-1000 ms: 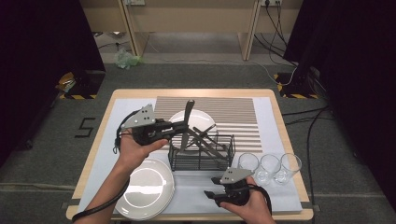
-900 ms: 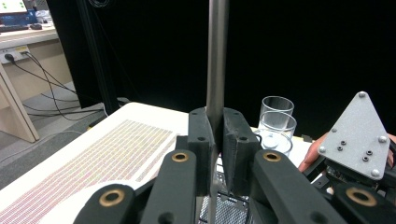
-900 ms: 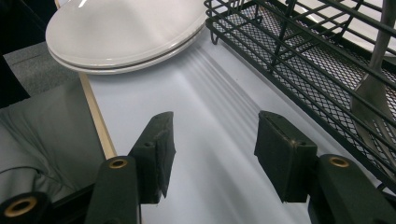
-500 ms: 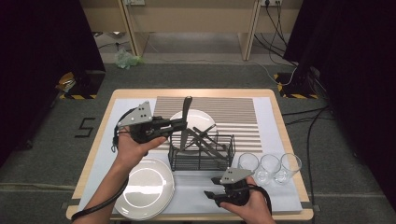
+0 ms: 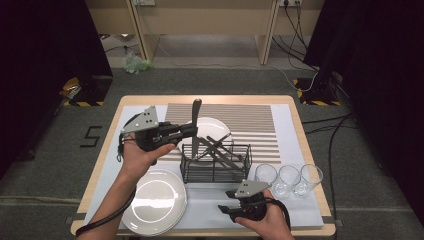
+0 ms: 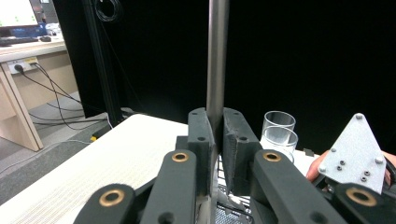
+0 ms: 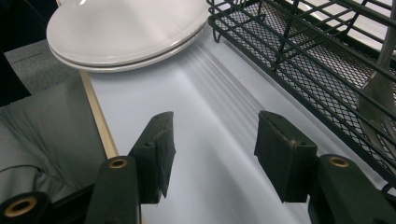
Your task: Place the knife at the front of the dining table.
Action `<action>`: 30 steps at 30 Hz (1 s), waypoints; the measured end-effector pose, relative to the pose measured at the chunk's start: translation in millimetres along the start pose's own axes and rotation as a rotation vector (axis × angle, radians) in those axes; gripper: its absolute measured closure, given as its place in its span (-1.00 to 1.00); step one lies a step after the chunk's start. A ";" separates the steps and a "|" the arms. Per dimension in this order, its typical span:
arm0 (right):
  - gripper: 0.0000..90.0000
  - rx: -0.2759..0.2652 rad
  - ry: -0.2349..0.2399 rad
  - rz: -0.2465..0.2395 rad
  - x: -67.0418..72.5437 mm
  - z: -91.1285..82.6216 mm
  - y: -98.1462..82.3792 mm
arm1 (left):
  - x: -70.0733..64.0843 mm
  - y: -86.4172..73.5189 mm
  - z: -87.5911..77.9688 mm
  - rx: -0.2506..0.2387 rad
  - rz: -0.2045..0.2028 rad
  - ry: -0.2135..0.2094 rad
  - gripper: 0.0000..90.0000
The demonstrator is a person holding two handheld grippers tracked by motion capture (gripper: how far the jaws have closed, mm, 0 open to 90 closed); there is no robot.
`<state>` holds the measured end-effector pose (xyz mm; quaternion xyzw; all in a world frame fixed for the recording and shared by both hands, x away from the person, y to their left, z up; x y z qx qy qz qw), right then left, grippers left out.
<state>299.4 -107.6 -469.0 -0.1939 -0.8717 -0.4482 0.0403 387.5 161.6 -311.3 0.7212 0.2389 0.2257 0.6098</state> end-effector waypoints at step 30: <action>0.04 0.002 0.002 0.004 0.1 0.9 0.0 | 17.7 11.0 -23.7 -0.057 -0.048 0.032 0.83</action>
Point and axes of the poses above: each handheld gripper's, and its own axes: z roughly forward along the jaws, y roughly out of its top, x roughly to its left, the point moved 2 cm from there along z, roughly forward along the jaws, and after that the axes turned 14 degrees about y, right-handed, at the moved point
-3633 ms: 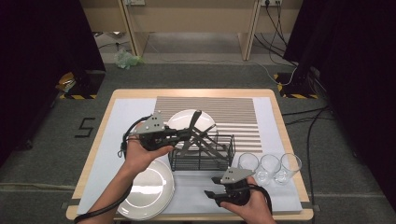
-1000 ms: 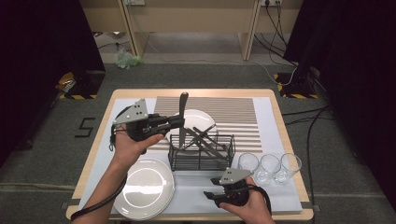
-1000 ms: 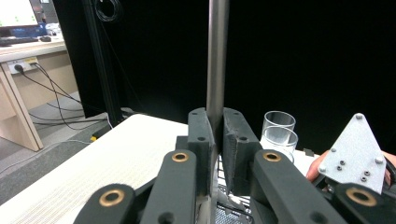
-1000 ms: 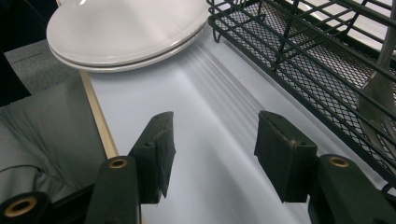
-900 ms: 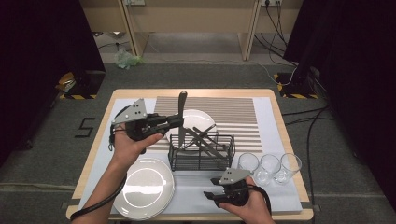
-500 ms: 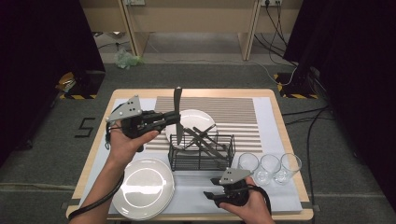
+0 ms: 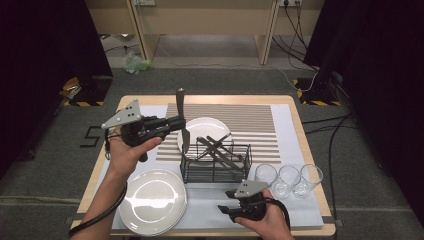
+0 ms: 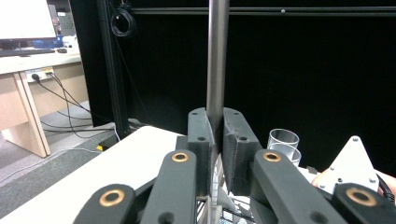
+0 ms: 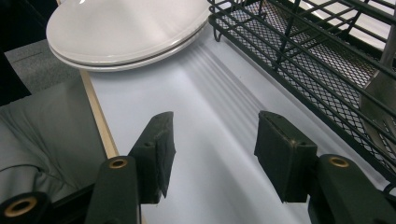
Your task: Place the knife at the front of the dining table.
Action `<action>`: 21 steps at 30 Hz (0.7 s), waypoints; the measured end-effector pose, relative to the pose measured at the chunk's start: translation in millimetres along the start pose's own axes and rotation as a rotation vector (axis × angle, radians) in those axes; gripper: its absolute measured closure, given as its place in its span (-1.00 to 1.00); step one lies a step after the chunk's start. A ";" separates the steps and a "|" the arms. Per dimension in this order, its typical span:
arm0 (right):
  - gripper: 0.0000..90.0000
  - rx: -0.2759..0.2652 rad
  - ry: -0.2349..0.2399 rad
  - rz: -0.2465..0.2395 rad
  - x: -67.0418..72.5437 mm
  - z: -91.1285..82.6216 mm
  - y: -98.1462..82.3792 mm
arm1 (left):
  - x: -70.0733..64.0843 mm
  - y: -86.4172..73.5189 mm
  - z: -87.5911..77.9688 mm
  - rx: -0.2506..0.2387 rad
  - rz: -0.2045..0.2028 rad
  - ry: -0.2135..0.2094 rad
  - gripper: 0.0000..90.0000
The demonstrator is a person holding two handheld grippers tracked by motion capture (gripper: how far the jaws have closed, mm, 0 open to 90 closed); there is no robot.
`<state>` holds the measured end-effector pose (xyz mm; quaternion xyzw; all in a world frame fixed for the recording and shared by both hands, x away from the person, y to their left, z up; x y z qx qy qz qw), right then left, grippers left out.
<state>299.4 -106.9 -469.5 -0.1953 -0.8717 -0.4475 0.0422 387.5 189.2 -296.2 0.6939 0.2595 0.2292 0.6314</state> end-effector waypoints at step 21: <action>0.04 0.002 0.000 -0.002 -0.1 0.7 0.0 | 24.0 -6.3 -21.5 0.018 -0.025 0.106 0.83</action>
Point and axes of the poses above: each handheld gripper's, and its own axes: z roughly forward along the jaws, y roughly out of its top, x roughly to its left, the point moved 2 cm from there along z, roughly forward along the jaws, and after that the axes turned 14 degrees about y, right-handed, at the moved point
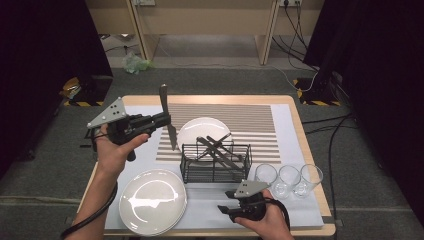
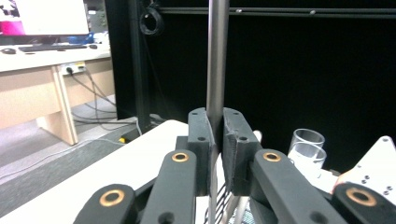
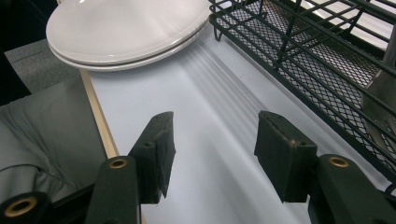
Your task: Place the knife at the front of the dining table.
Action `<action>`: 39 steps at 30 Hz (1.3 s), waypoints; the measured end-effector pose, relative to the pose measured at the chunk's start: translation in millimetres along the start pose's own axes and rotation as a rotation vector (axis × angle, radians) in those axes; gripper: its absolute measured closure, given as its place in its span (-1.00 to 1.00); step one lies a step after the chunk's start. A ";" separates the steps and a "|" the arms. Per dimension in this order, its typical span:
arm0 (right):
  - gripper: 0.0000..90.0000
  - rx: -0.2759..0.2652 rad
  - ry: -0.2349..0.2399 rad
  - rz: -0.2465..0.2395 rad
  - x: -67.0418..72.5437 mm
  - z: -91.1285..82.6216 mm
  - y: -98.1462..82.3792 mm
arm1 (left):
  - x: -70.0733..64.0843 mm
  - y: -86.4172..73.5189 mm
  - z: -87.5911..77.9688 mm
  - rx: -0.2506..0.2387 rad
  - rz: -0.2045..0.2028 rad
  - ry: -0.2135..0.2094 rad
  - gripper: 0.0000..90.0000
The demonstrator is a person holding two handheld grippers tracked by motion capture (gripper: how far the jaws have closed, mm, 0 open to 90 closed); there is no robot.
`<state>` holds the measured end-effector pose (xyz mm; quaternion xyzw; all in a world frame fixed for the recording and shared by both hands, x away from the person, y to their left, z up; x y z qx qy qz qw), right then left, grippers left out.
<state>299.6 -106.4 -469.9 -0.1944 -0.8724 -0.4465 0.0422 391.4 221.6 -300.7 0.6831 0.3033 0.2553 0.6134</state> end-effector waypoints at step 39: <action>0.04 -0.001 -0.003 0.005 -0.3 -0.3 0.0 | 59.9 -56.4 3.9 0.192 -0.038 0.269 0.83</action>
Point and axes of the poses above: each handheld gripper's, and its own axes: z roughly forward along the jaws, y roughly out of its top, x roughly to its left, the point moved 2 cm from there along z, roughly forward along the jaws, and after that the axes turned 14 degrees about y, right-handed, at the moved point
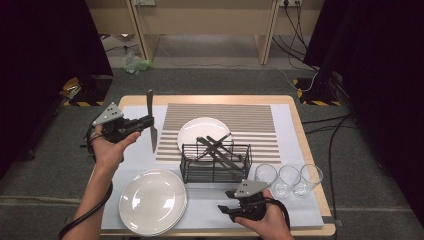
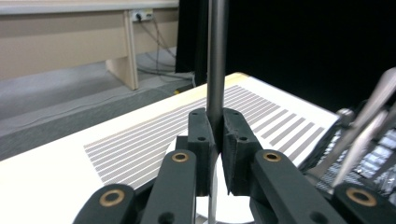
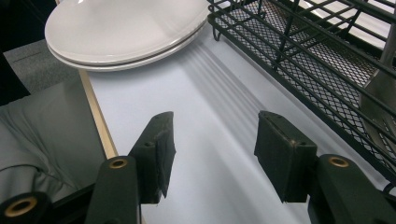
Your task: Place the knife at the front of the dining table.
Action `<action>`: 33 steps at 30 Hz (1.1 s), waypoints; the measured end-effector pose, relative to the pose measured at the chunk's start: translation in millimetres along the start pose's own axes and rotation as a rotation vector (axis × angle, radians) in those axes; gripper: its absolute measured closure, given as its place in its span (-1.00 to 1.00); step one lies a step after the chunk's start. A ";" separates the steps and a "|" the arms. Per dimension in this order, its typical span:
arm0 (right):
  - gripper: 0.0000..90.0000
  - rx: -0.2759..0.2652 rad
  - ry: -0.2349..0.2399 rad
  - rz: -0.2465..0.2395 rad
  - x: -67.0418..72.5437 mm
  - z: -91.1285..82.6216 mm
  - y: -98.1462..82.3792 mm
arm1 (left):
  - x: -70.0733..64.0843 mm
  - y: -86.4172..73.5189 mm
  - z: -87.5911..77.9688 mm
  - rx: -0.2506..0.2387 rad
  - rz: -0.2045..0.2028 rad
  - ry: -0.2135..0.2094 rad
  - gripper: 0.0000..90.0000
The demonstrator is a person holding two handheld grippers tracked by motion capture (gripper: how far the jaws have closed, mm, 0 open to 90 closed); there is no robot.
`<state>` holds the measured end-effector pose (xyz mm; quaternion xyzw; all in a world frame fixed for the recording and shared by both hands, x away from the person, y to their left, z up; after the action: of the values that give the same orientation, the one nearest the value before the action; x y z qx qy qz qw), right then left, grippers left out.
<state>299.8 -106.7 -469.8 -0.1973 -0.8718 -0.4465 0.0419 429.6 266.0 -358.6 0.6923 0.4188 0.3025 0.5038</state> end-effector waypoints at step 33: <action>0.06 0.004 -0.004 -0.005 -0.3 0.3 -0.5 | 11.0 -32.5 44.8 0.197 0.046 0.082 0.83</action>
<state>299.9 -106.8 -470.4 -0.1958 -0.8731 -0.4447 0.0396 463.5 260.5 -403.4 0.7349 0.4506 0.2994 0.4089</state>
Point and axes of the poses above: each handheld gripper's, and its own axes: z roughly forward along the jaws, y roughly out of its top, x roughly to its left, the point moved 2 cm from there along z, roughly forward along the jaws, and after that the axes turned 14 degrees about y, right-handed, at the moved point
